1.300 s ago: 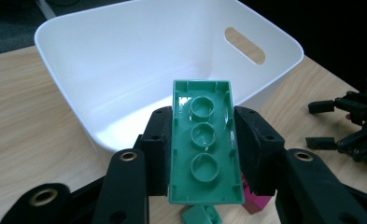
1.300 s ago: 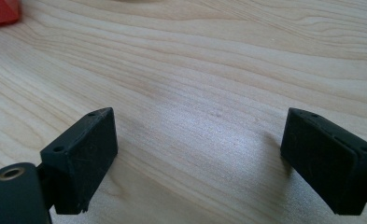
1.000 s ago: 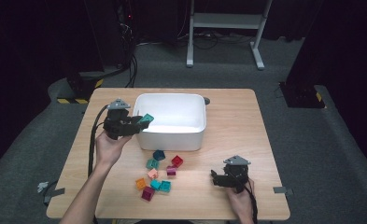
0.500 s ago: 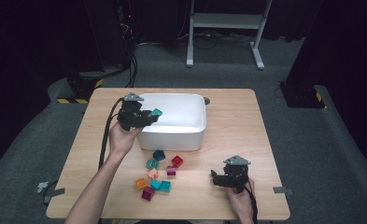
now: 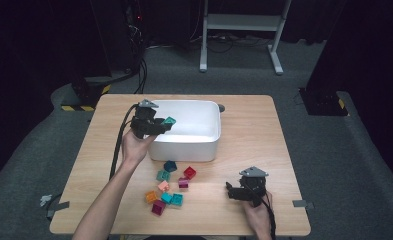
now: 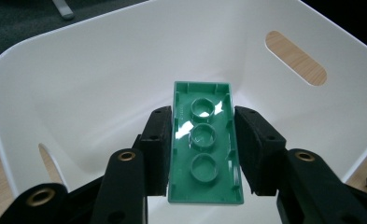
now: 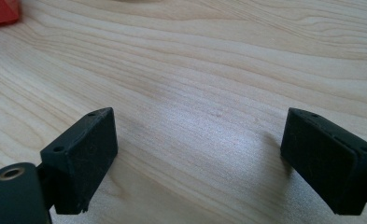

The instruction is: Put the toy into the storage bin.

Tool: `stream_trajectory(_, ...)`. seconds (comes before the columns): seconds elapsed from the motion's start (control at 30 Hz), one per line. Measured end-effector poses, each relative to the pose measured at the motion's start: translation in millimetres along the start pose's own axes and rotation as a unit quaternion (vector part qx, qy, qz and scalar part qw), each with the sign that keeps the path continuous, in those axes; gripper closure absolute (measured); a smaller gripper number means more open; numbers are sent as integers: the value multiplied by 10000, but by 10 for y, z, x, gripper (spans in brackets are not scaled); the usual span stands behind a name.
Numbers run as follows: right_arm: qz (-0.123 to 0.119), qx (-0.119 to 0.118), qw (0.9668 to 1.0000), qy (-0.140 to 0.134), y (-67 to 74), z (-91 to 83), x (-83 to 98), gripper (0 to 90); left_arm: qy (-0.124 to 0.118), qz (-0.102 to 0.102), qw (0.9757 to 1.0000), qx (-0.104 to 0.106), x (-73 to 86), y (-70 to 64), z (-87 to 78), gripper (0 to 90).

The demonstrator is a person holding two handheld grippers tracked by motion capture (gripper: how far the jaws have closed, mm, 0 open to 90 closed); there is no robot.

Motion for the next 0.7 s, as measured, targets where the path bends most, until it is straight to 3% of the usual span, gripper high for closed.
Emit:
stream_trajectory(0.2, 1, 0, 10000, -1, 0, 0, 0, 105, -23, 14, 10000, -82, 0, 16, 30, 544)
stream_trajectory(0.37, -2, 4, 10000, 4, 0, -1, 1, 106, -142, 22, 9998, -110, -14, 7, -10, 413)
stream_trajectory(0.7, -1, -2, 10000, -1, 1, 0, 0, 106, -311, 174, 9992, -172, 58, -84, -234, 310)
Point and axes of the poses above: each handheld gripper's, and its own axes: z roughly forward along the jaws, x roughly out of its underside, y roughly to its left, the point moved 7 cm from there along z, roughly forward along the jaws, and after that the axes turned 1 degree about -y, right-handed, at the moved point
